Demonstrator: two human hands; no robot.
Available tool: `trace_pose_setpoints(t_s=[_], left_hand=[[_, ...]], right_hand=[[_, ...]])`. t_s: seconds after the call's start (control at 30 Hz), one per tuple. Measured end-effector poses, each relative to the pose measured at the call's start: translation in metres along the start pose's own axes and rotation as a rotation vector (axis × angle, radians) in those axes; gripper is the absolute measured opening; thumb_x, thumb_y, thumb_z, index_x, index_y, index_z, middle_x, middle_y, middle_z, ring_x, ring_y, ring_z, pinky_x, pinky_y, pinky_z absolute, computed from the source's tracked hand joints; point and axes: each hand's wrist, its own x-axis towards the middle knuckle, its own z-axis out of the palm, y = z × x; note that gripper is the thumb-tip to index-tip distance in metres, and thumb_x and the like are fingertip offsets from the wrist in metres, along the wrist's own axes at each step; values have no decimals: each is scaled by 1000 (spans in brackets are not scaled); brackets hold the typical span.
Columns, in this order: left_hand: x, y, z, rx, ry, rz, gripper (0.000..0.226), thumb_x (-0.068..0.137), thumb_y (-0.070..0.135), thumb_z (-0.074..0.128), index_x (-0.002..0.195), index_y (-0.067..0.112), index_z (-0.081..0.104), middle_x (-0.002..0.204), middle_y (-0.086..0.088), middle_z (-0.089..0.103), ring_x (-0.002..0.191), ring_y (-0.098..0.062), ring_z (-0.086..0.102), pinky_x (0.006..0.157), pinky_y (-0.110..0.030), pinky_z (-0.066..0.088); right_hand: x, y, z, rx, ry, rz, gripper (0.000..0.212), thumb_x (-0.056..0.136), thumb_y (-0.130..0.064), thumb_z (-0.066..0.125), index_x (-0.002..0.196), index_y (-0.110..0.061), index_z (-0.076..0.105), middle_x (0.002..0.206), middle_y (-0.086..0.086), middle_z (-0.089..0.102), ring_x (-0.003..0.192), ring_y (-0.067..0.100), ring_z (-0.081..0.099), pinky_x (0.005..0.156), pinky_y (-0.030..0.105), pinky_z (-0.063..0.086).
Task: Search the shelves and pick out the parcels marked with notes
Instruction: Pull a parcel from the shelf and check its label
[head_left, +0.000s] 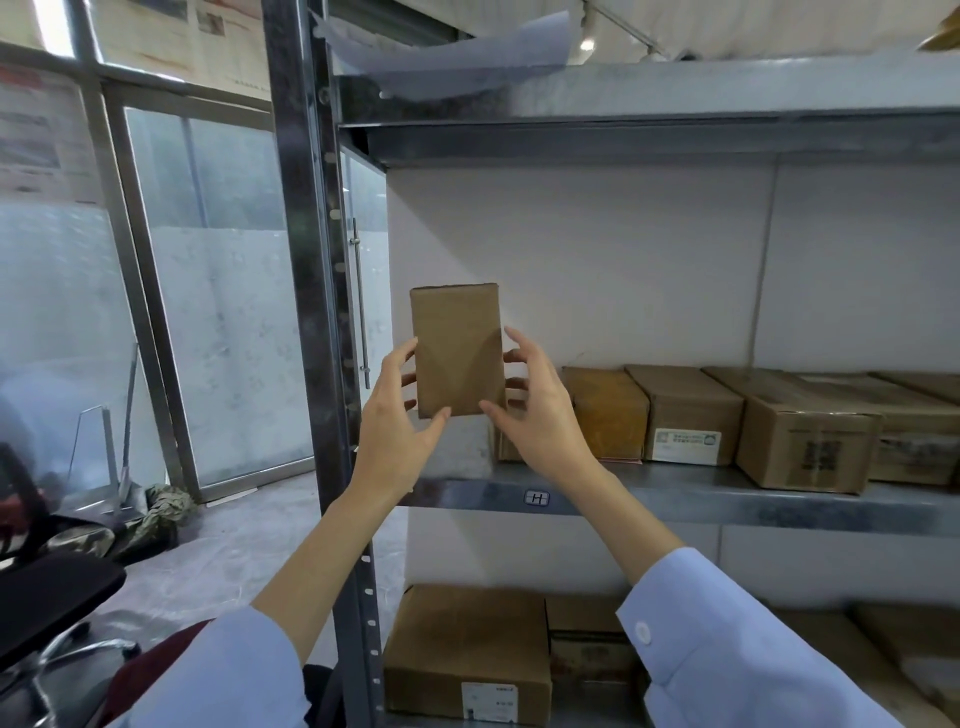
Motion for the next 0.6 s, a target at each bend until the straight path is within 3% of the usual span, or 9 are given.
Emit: trace_pose_setpoints(t_s=[0.07,0.13,0.2,0.43,0.6], left_hand=[[0,2,-2,-5,-3,-11,91,79,10,80,149,25,24,146,2,44,126,-10,49,99,-13,43],[0,2,-3,6,-7,-26,100,77,10,81,153,26,17,148,1,42,130,-14,47,106,-32,45],[0,3,-5,22,-4,-45,101,77,12,81,154,26,18,148,-1,41,130,-15,47,106,-42,46],[2,1,-7,-13,-41,-92,92,76,17,82,150,28,27,144,-3,37,124,-13,48,104,-36,46],[1,3,-8,-120,-35,-87,73,78,18,80,133,35,35,143,0,44,123,-15,51,102,-35,47]], right_hand=[[2,0,0,-29,2,21,93,85,-13,74,154,-31,15,134,-4,43,114,11,53,96,28,48],[2,0,1,-67,-10,38,98,85,-14,75,156,-31,11,132,-3,42,114,10,50,99,30,47],[2,-1,1,-78,-27,45,95,85,-14,74,156,-31,13,134,-1,41,118,14,50,105,36,46],[-1,-8,-3,-21,-28,45,78,85,-16,75,148,-29,30,136,-1,45,119,14,51,104,39,49],[-4,-12,-7,71,-35,93,75,83,-16,77,142,-22,31,140,-2,47,121,10,50,108,40,45]])
